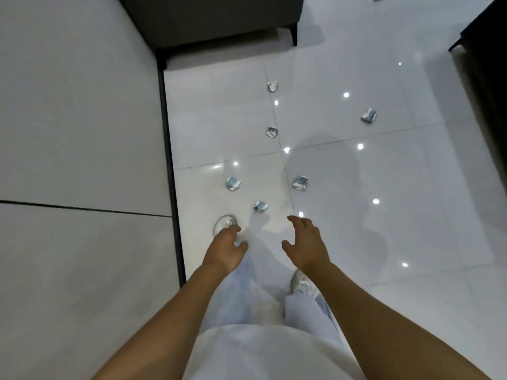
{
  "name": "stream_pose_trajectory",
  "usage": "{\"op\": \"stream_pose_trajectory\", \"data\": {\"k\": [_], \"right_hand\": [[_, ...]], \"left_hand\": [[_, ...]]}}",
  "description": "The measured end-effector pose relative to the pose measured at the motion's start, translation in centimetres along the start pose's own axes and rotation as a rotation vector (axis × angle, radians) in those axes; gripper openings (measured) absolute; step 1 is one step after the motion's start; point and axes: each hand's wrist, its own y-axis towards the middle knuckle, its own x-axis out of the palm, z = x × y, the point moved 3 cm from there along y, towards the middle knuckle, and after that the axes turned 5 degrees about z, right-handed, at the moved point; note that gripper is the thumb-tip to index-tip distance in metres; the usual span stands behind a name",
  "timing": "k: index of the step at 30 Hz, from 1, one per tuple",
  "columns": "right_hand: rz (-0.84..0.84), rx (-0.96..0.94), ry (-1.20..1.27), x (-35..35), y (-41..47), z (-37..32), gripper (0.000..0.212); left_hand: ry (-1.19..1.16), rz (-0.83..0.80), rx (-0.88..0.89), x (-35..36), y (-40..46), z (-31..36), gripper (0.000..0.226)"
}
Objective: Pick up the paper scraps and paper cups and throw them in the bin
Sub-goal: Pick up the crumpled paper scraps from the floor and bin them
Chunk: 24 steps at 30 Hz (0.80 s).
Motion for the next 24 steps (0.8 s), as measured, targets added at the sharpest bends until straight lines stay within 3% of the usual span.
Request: {"op": "stream_pose_trajectory", "data": {"k": [4, 12, 17, 24], "right_hand": [[0.058, 0.185, 0.164, 1.5, 4.5, -4.4, 0.060], [0.085, 0.285, 0.212, 5.2, 13.3, -7.7, 0.060], [0.090, 0.326, 0.227, 10.8, 21.1, -4.8, 0.058], [0.103, 0.415, 0.273, 24.9, 34.1, 4.1, 0.061]], "left_hand": [[0.072, -0.047, 0.062, -4.3, 5.8, -0.4, 0.035], [0.218, -0.134, 0.105, -8.0, 17.0, -1.7, 0.039], [0.227, -0.134, 0.120, -4.8, 25.0, -4.0, 0.037], [0.264, -0.188, 0.143, 5.9, 38.0, -11.5, 0.038]]}}
